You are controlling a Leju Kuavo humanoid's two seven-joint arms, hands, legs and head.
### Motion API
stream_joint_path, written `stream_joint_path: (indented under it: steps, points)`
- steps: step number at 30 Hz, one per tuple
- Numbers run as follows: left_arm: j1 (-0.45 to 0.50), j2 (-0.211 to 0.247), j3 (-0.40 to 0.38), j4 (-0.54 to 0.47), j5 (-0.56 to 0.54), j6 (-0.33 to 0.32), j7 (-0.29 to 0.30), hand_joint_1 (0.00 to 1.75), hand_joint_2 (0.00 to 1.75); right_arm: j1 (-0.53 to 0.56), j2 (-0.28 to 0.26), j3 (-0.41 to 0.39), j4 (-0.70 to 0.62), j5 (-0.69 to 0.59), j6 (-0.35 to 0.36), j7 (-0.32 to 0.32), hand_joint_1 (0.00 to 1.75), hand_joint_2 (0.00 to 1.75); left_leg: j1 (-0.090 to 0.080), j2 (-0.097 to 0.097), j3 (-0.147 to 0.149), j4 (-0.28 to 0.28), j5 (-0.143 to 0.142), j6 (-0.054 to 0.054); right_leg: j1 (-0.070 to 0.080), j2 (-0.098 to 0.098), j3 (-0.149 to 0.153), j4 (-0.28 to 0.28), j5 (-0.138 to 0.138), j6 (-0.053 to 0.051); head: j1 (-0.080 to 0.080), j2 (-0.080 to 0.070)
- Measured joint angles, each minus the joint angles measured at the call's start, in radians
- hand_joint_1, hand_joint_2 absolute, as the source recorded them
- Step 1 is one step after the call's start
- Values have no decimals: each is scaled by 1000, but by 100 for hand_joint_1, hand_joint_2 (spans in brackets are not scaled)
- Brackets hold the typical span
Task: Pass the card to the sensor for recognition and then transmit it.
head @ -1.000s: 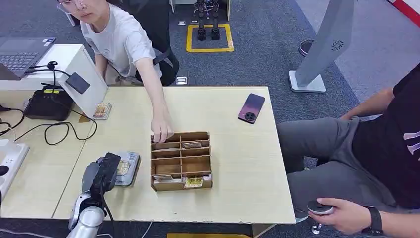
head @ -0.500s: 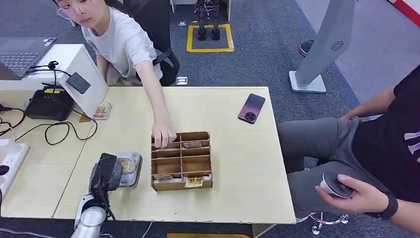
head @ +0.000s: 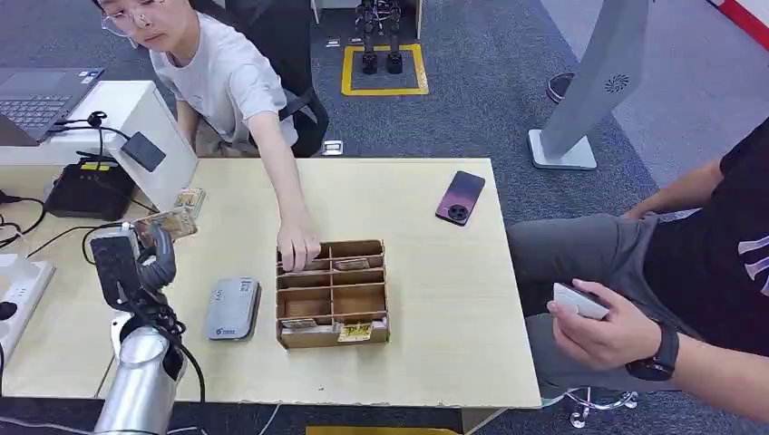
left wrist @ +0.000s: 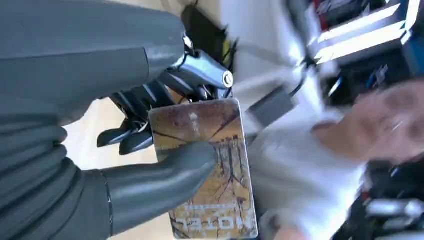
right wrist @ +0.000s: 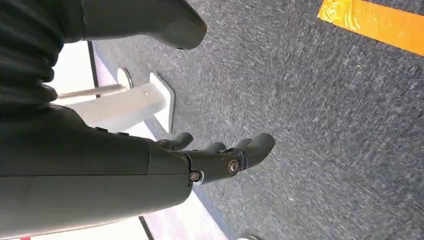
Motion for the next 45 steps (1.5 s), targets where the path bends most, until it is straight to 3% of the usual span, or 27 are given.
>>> stream_joint_path:
  steps: [5, 9, 14, 33, 34, 40, 41, 42, 45]
  points:
    - [-48, 21, -3, 15, -301, 194, -54, 175, 175, -6, 0, 22, 0, 1, 17, 0, 0, 175, 0, 0, 0, 0, 0, 0, 0, 1, -1, 0, 0, 0, 0, 0]
    - [-58, 36, -5, 35, -468, 227, -135, 175, 175, -10, 0, 56, 0, 2, 24, -16, 0, 175, 0, 0, 0, 0, 0, 0, 0, 1, -1, 0, 0, 0, 0, 0]
    - [-58, 40, -1, 59, -526, 229, -157, 175, 175, -11, -1, 79, 0, 1, 30, -24, 0, 175, 0, 0, -1, 0, 0, 0, 0, 1, -1, 0, 0, 0, 0, 0]
    - [-58, 37, 2, 82, -563, 229, -177, 175, 175, -11, -2, 101, 1, 0, 34, -27, 0, 175, 0, 1, -2, 0, 0, 0, 0, 1, -2, 0, 0, 0, 0, 0]
    - [-58, 37, 2, 82, -562, 229, -177, 0, 175, -11, -2, 101, 1, 0, 34, -27, 0, 175, 0, 1, -2, 0, 0, 0, 0, 1, -2, 0, 0, 0, 0, 0]
    - [-58, 42, -11, 82, -516, 188, -126, 0, 175, -12, -2, 101, 1, -7, 34, -15, 0, 175, 0, 1, -2, 0, 0, 0, 0, 1, -3, 0, 0, 0, 0, 0]
    - [-58, 42, -13, 82, -513, 184, -123, 0, 0, -12, -2, 101, 1, -7, 34, -15, 0, 175, 0, 1, -2, 0, 0, 0, 0, 1, -3, 0, 0, 0, 0, 0]
    - [-58, 43, -16, 82, -512, 181, -122, 0, 175, -12, -2, 101, 1, -7, 34, -15, 0, 175, 0, 1, -2, 0, 0, 0, 0, 1, -3, 0, 0, 0, 0, 0]
    - [-56, 46, -26, 81, -513, 130, -82, 0, 175, -11, -2, 101, 1, -13, 34, -10, 0, 175, 0, 1, -2, 0, 0, 0, 0, 1, -3, 0, 0, 0, 0, 0]
